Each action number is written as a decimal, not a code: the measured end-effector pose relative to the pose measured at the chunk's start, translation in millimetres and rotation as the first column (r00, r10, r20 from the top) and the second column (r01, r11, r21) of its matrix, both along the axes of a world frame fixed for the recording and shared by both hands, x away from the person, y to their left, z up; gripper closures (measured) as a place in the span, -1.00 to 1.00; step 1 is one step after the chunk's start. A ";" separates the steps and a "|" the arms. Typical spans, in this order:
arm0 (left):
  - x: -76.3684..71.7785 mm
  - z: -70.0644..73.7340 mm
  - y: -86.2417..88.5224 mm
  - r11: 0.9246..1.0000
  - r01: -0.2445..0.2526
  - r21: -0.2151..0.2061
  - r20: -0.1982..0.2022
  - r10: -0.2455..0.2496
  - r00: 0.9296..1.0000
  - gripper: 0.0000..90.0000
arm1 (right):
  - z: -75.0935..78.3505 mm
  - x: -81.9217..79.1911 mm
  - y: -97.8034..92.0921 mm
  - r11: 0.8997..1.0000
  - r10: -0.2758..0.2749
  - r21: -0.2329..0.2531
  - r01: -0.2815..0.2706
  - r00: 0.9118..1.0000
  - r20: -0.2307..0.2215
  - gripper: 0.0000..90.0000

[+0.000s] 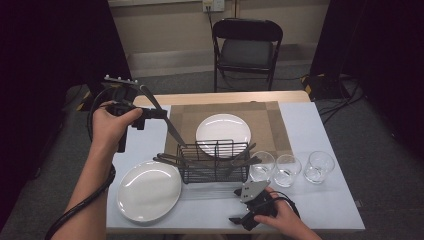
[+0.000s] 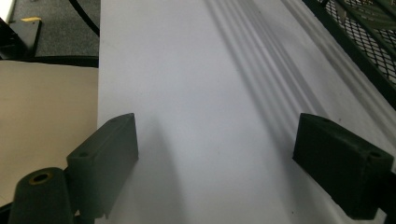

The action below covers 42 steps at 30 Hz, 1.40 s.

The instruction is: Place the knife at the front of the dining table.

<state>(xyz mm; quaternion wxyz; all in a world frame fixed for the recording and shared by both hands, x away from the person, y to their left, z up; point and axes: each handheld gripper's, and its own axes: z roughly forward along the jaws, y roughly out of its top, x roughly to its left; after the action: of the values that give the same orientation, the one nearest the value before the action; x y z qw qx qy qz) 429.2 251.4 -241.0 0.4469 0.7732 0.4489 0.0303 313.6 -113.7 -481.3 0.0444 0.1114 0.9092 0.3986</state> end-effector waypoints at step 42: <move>-5.7 -20.9 44.5 0.996 -0.087 0.012 -0.028 0.087 0.996 0.83 | -0.1 0.1 0.0 1.000 -0.001 0.001 0.001 1.000 0.001 -0.71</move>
<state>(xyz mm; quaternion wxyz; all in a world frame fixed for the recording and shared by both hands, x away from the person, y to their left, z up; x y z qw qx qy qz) 423.4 295.9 -261.9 0.4345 0.7556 0.4884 0.0411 313.7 -113.8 -481.4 0.0448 0.1115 0.9090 0.3992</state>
